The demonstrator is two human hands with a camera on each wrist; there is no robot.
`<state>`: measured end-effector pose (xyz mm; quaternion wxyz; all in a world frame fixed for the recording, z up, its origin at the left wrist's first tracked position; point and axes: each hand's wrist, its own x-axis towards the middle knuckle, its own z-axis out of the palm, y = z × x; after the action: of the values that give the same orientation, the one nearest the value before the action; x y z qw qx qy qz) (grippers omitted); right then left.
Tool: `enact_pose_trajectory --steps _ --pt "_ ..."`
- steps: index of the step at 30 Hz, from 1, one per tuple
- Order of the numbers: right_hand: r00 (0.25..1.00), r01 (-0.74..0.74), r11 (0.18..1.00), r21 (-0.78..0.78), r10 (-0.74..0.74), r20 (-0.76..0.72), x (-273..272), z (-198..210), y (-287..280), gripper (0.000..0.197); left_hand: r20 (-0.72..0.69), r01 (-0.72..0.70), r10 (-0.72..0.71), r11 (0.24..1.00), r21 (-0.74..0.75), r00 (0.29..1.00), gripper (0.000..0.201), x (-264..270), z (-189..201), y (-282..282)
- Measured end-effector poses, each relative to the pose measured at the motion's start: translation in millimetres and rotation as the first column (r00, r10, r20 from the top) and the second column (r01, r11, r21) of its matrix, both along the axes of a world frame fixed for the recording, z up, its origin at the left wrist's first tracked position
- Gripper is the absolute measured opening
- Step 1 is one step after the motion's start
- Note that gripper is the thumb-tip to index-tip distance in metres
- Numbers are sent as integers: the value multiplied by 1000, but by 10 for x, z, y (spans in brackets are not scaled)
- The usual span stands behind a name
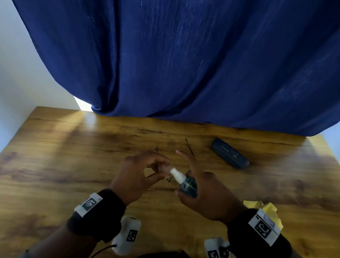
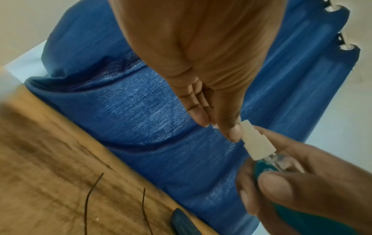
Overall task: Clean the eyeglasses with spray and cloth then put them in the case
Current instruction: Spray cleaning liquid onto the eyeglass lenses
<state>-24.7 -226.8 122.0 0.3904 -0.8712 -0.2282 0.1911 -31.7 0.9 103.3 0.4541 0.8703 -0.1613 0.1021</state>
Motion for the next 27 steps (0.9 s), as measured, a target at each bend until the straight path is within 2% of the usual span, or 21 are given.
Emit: enact_pose_trajectory --steps 3,6,7,8,10,12,16,22,27 --pt "997 -73 997 -3 72 -36 44 11 -66 101 32 54 -55 998 40 998 29 -45 24 -31" --pt "992 -111 994 13 112 -52 87 47 -141 102 -64 20 -17 999 46 998 23 -82 52 -68" --pt "993 -100 995 28 101 -58 105 56 -164 103 -150 -19 12 999 -44 989 19 -84 66 -101" --pt "994 -86 995 42 89 -63 121 67 -185 103 -258 -86 31 975 -204 966 17 -78 87 -143" --pt "995 -76 996 56 80 -63 145 88 -206 105 -405 -234 18 840 -490 914 19 -61 137 -227" --pt "995 -81 995 61 84 -51 158 109 -199 109 -455 -285 -17 758 -586 890 25 -50 179 -318" --pt "998 -33 994 105 38 -43 179 117 -183 116 -466 -238 -77 779 -580 881 33 -79 165 -515" --pt "999 -9 992 127 13 -32 208 144 -220 115 -435 -245 -15 809 -534 900 25 -84 193 -614" --pt "979 37 963 268 20 -204 224 267 -211 109 -397 -229 -53 745 -627 916 32 -29 249 -674"
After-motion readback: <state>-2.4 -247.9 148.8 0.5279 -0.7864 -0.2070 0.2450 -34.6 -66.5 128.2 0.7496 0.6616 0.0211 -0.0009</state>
